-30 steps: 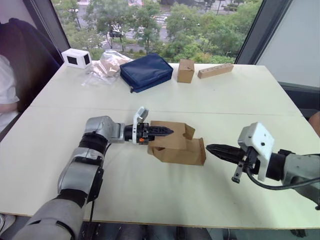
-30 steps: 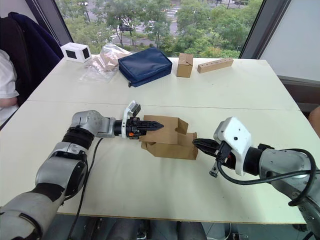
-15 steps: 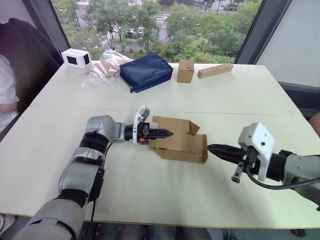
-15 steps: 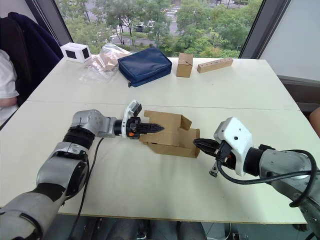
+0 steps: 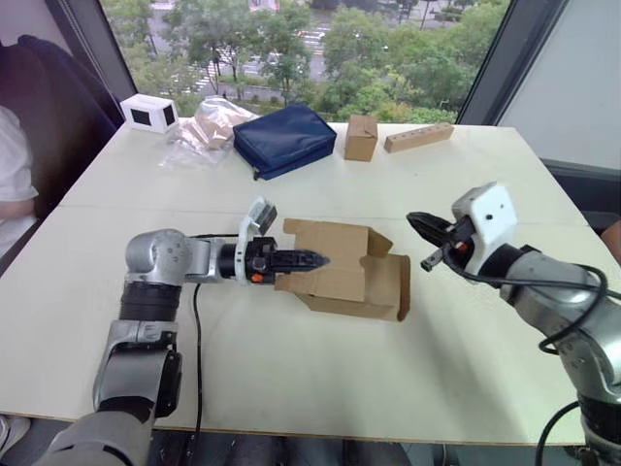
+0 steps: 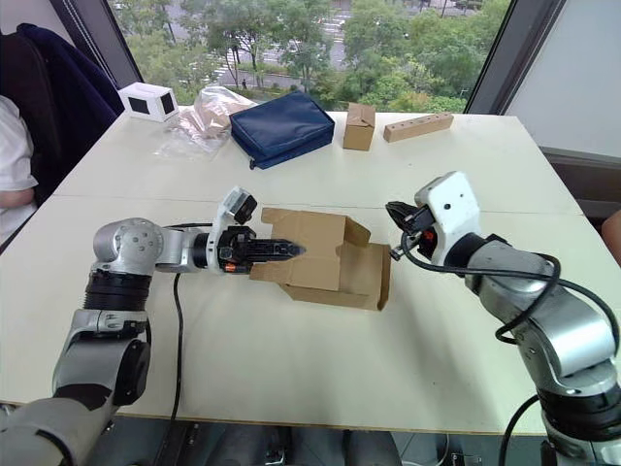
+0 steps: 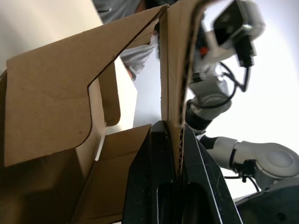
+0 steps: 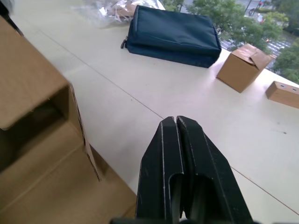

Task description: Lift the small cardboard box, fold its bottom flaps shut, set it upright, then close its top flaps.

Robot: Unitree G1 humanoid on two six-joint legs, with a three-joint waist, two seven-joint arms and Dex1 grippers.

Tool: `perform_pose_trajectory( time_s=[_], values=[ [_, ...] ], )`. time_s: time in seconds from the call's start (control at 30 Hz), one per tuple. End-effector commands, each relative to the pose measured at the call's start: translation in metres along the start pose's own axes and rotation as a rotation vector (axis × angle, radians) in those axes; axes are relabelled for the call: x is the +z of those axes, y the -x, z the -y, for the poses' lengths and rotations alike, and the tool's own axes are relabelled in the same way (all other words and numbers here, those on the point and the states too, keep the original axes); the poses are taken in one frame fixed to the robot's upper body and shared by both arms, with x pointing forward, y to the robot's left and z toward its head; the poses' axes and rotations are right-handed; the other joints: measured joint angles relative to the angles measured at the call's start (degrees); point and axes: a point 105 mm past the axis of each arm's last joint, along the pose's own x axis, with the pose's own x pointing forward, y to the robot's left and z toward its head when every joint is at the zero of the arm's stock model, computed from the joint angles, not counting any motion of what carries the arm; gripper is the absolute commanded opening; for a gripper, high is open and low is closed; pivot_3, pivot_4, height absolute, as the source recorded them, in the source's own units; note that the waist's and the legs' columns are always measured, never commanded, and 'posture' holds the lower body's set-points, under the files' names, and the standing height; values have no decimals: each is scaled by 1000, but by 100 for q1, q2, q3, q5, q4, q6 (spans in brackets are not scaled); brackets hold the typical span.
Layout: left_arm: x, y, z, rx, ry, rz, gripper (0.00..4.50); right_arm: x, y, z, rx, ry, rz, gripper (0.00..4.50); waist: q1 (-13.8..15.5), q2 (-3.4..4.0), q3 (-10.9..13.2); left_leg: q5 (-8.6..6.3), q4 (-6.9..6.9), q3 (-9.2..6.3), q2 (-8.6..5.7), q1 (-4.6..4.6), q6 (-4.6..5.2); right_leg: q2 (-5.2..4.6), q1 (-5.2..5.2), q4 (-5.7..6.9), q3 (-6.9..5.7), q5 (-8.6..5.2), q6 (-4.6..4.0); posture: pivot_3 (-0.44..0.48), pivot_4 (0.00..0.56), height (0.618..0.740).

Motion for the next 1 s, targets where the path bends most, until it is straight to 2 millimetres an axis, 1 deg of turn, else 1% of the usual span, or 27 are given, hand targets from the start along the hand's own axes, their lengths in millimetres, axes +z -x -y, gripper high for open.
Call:
perform_pose_trajectory(
  time_s=[0.03, 0.17, 0.23, 0.47, 0.57, 0.7, 0.83, 1.0],
  values=[
    [7, 0, 14, -38, -48, 27, 51, 13, -5, -23, 106, 34, 63, 0, -5, 0, 0, 0, 0, 0, 0, 0, 0, 1, 0, 0, 0, 0, 0, 0, 150, 740],
    [8, 0, 17, -44, -51, 38, 51, 14, -10, -39, 169, 41, 80, 0, -8, 0, 0, 0, 0, 0, 1, 0, 0, 4, -1, 1, 0, 0, 0, 0, 150, 740],
    [7, -1, 18, -44, -51, 39, 51, 16, -12, -45, 190, 47, 90, 0, -4, 0, 0, 0, 0, 0, 1, 0, 0, 4, -1, 2, 0, 0, 0, 0, 150, 740],
    [5, -1, 17, -40, -47, 42, 51, 25, -17, -51, 216, 77, 124, 0, -10, 0, 0, 1, 0, 0, 1, 0, -1, 4, -1, 3, -1, 0, 0, 0, 150, 740],
    [8, -1, 19, -46, -42, 54, 51, 25, -18, -57, 233, 129, 118, 0, -8, 0, 0, 1, 0, 0, 1, 0, -1, 3, -1, 2, -1, 0, 0, 0, 150, 740],
    [10, -1, 25, -67, -39, 63, 51, 21, -20, -56, 217, 170, 108, 0, -8, 0, 0, 1, 0, 0, 1, 0, -1, 3, -1, 2, -1, 0, 0, 0, 150, 740],
    [9, -2, 28, -77, -38, 63, 51, 17, -19, -52, 199, 201, 96, 0, -10, 0, 0, 1, 0, 0, 1, 0, -2, 4, -1, 2, -1, 0, 0, 0, 150, 740],
    [8, -2, 27, -77, -31, 63, 51, 21, -19, -53, 200, 219, 120, 0, -10, 0, 0, 2, 0, 0, 1, 0, -3, 4, -1, 2, -1, 0, 0, 0, 150, 740]
  ],
)
